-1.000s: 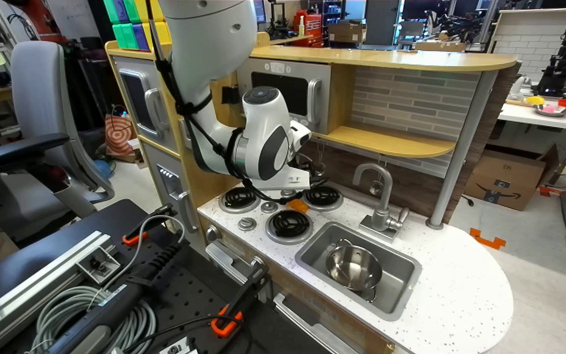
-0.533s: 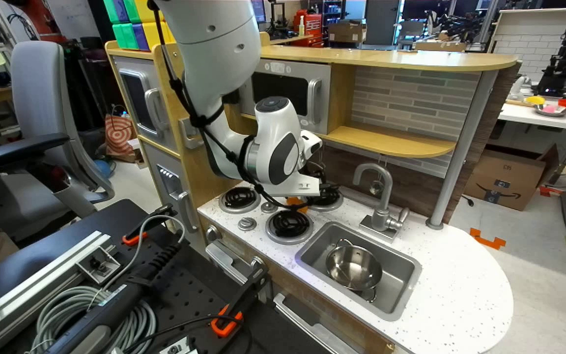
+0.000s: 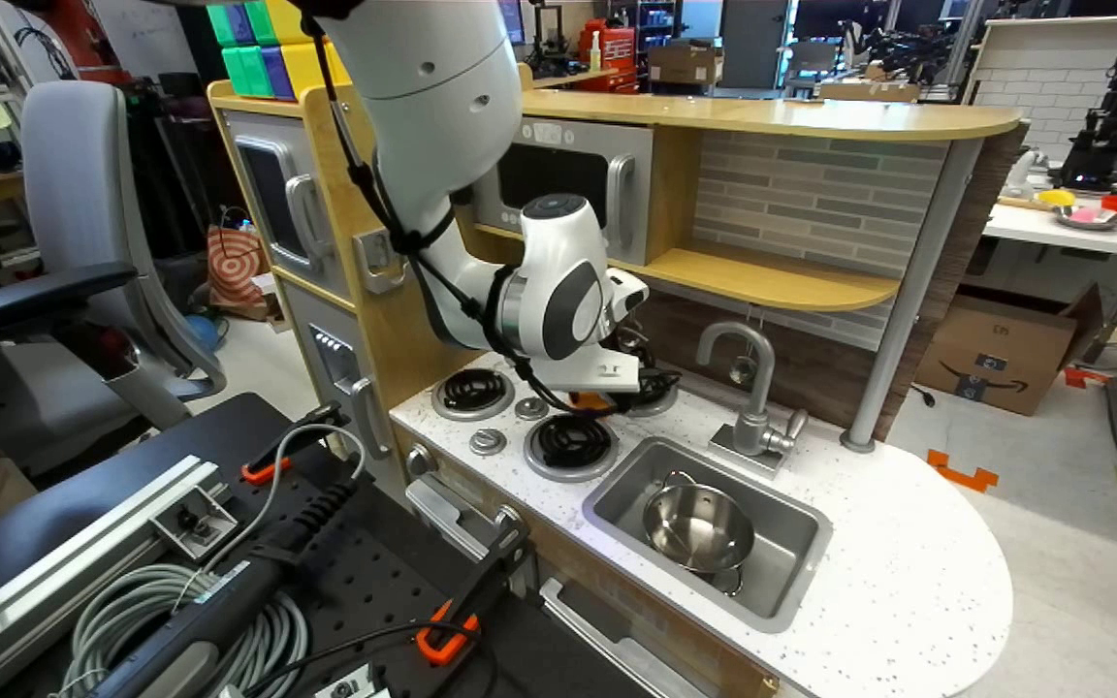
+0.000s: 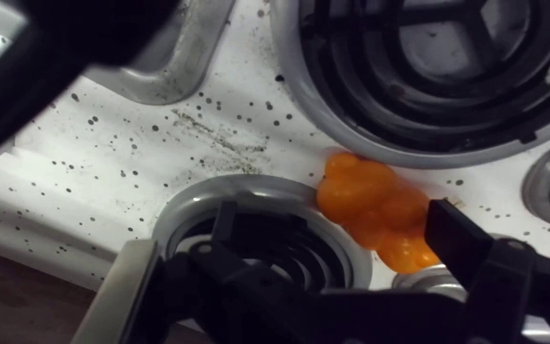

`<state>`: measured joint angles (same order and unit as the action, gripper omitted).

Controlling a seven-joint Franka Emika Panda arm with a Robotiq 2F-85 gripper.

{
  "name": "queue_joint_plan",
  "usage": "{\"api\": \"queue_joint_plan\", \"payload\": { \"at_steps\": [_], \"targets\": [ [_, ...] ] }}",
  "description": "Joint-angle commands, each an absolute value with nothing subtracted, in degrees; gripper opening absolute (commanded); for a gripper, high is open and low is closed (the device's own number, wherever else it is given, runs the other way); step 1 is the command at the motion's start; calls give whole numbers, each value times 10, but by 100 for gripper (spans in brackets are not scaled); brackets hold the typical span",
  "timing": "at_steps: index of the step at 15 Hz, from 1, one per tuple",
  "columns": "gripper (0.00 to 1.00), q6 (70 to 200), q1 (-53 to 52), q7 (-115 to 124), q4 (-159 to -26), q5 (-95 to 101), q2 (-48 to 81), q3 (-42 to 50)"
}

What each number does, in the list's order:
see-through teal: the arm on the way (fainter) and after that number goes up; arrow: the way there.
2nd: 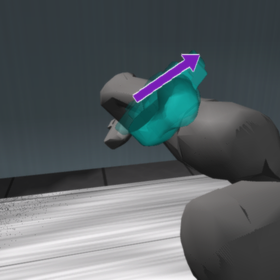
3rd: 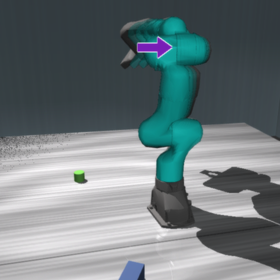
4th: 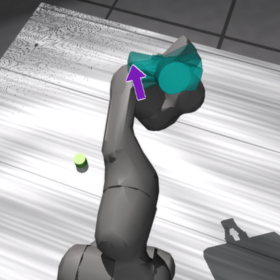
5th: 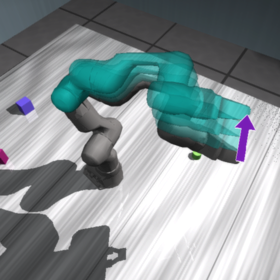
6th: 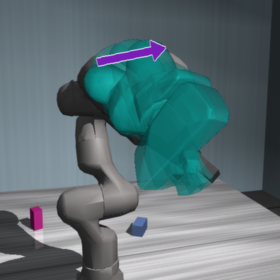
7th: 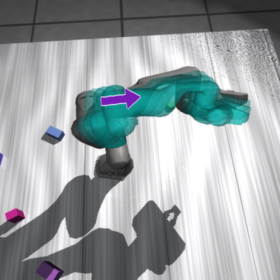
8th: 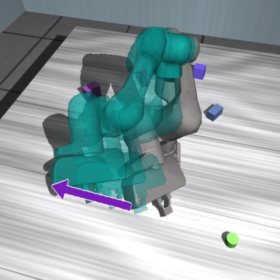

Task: Put the orange object in the silver pot in the sink

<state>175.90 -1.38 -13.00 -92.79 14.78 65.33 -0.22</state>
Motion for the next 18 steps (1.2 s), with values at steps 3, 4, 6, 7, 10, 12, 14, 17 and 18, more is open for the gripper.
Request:
{"api": "queue_joint_plan", "payload": {
  "at_steps": [3,4,6,7,10,12,14,17,18],
  "targets": [
    [100,1733,-31,-128,-907,143,673,-4],
    [100,1734,-34,-129,-909,144,674,-5],
    [75,1735,-40,-129,-909,144,677,-7],
    [74,1735,-44,-128,-908,144,679,-7],
    [50,1736,-47,-128,-908,144,678,-7],
    [36,1734,-44,-128,-910,142,676,-11],
    [22,1734,-38,-129,-913,141,672,-16],
    [2,1735,-19,-136,-933,139,655,-32],
    [6,1738,-11,-139,-945,139,645,-39]
  ]
}}
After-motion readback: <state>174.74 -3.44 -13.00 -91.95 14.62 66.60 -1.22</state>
